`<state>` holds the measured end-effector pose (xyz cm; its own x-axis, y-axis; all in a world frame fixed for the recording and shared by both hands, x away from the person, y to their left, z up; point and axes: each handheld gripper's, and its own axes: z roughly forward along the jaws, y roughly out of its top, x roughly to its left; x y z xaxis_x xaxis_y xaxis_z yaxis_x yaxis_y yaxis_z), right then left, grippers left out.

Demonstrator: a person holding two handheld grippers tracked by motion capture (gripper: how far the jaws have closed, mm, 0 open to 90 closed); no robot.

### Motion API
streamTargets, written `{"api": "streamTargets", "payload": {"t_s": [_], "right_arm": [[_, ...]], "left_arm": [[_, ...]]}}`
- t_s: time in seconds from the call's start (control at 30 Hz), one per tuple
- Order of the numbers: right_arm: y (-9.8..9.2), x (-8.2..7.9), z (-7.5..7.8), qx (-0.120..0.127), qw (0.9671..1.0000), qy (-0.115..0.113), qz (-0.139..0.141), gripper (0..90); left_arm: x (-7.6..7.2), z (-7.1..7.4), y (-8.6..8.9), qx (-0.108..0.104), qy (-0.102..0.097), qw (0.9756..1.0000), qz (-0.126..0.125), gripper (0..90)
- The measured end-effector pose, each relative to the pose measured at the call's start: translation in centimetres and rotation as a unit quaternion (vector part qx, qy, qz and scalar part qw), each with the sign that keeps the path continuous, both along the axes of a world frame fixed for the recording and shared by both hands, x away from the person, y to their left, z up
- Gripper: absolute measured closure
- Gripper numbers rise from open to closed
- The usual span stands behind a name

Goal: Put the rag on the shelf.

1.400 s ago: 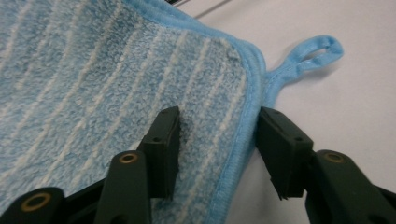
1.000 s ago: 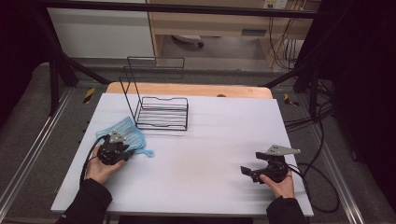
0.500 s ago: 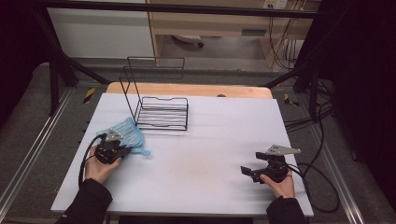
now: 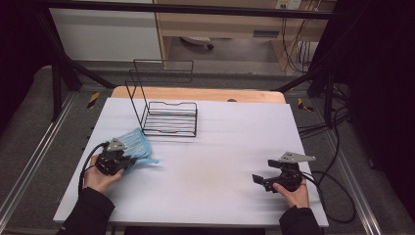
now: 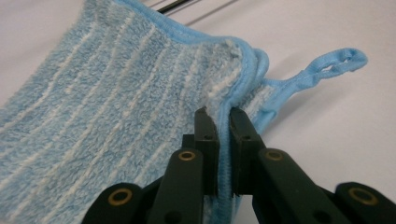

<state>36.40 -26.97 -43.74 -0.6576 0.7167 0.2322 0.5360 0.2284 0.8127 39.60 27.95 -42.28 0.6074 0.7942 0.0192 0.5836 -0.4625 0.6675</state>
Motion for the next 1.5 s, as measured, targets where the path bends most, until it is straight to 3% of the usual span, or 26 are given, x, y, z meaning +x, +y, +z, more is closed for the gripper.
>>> {"api": "streamTargets", "payload": {"t_s": [0.37,0.67,1.17,1.5], "right_arm": [[0.0,0.0,0.0,0.002,1.0,0.002,0.0,2.3],[0.0,0.0,0.0,0.001,1.0,0.003,0.001,2.4],[0.0,0.0,0.0,0.0,1.0,0.005,0.001,2.5],[0.1,0.0,0.0,-0.001,1.0,0.005,0.001,2.5]], "left_arm": [[-1.5,0.3,-1.7,-0.028,0.015,0.9991,-0.027,83.8],[-2.3,0.3,-3.8,-0.069,0.027,0.9959,-0.051,83.7],[-3.9,0.2,-8.0,-0.09,0.034,0.9898,-0.105,83.5],[-4.3,0.1,-9.7,-0.095,0.03,0.9886,-0.113,83.4]]}}
